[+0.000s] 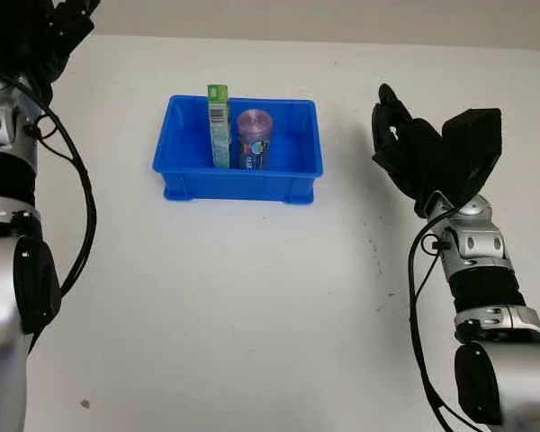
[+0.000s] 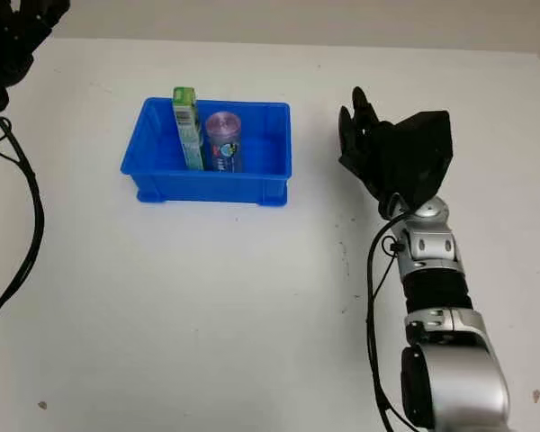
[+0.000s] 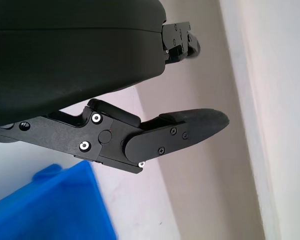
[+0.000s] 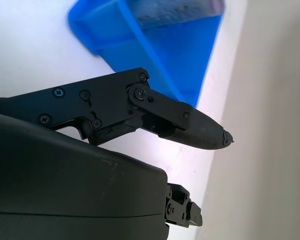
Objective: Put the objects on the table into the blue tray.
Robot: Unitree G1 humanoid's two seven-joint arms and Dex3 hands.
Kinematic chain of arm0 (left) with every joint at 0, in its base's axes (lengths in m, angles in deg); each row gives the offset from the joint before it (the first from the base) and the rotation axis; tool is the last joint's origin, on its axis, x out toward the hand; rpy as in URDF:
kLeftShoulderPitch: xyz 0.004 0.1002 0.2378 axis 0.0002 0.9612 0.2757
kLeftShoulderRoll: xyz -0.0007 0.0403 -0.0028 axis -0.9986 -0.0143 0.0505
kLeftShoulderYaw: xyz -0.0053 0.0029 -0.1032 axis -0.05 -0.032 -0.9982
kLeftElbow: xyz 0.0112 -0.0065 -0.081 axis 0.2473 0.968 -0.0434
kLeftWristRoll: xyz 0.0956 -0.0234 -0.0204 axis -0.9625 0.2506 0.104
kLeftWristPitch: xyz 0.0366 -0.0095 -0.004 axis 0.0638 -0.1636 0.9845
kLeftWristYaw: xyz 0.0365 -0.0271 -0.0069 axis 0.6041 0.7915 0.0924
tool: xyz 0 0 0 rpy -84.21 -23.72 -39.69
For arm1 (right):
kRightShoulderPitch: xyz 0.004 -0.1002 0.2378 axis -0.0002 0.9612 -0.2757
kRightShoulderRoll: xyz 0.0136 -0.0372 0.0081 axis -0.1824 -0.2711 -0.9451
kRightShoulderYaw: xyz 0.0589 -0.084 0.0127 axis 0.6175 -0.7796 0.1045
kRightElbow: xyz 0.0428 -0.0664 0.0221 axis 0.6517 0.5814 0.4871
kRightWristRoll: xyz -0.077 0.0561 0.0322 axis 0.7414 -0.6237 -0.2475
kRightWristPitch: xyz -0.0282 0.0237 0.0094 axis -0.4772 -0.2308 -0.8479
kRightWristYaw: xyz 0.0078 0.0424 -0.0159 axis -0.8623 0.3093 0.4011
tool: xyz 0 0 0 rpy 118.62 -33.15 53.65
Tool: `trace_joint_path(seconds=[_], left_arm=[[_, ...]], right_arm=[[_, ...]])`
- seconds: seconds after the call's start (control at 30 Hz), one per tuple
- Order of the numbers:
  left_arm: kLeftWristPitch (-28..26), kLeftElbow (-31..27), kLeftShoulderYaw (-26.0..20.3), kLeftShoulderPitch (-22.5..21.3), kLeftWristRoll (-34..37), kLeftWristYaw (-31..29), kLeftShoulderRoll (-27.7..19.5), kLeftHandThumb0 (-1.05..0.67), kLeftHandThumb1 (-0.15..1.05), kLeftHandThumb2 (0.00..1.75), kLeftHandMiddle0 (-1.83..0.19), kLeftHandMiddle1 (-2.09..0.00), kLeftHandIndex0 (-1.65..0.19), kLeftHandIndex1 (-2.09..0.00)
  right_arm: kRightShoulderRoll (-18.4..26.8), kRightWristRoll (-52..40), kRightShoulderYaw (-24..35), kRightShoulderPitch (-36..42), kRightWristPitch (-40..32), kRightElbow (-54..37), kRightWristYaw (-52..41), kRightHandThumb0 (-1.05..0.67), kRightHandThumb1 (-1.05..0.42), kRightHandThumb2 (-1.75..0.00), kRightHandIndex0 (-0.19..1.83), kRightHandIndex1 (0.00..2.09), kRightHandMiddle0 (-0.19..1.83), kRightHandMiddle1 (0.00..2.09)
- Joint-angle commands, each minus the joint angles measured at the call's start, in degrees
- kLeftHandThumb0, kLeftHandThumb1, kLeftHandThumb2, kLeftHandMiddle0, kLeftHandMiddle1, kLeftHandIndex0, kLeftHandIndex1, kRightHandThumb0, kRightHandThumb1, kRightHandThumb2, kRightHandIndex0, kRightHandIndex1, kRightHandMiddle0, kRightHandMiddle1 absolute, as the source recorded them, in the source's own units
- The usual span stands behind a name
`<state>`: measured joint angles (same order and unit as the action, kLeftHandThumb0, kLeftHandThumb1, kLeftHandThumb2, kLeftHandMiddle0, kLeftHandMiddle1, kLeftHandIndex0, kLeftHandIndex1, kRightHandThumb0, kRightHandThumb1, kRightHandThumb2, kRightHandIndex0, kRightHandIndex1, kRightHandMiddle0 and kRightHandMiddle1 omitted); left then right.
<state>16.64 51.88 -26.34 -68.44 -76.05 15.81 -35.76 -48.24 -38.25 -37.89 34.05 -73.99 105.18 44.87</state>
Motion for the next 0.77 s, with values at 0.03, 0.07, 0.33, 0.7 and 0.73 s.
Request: trace_joint_path(seconds=[0.03, 0.07, 0.33, 0.7, 0.73], left_arm=[[0.6, -1.8, -0.3, 3.3, 0.5, -0.4, 0.2, -0.76, 1.05, 0.7, 0.18, -0.04, 0.19, 0.0], [1.1, -2.1, -0.5, 4.4, 0.8, -0.4, 0.5, -0.75, 1.05, 0.69, 0.18, -0.04, 0.19, 0.0], [5.3, -2.6, -2.8, 11.0, 4.2, -1.0, 2.8, -0.72, 1.05, 0.68, 0.1, -0.06, 0.12, -0.05], [6.7, -3.8, -6.0, 15.3, 8.9, 0.6, 7.8, -0.74, 1.05, 0.66, 0.1, -0.05, 0.11, -0.05], [6.8, -4.1, -5.8, 15.5, 8.8, 0.8, 8.0, -0.74, 1.05, 0.66, 0.09, -0.05, 0.11, -0.05]], right_arm=[[0.2, 0.3, 0.6, -1.9, 2.1, 1.7, 1.2, -0.68, -1.05, -0.8, -0.19, 0.0, -0.19, 0.0], [0.4, 0.5, 0.5, -2.3, 2.8, 2.2, 1.2, -0.69, -1.05, -0.8, -0.19, 0.0, -0.19, 0.0], [0.2, -0.7, 1.7, -4.2, 5.5, 5.9, 0.7, -0.74, -1.05, -0.82, -0.19, 0.0, -0.19, 0.0], [0.0, -1.8, 2.2, -5.1, 6.6, 7.8, -0.6, -0.75, -1.05, -0.81, -0.19, 0.0, -0.19, 0.0], [0.0, -1.8, 2.1, -5.0, 6.4, 7.5, -0.5, -0.75, -1.05, -0.81, -0.19, 0.0, -0.19, 0.0]])
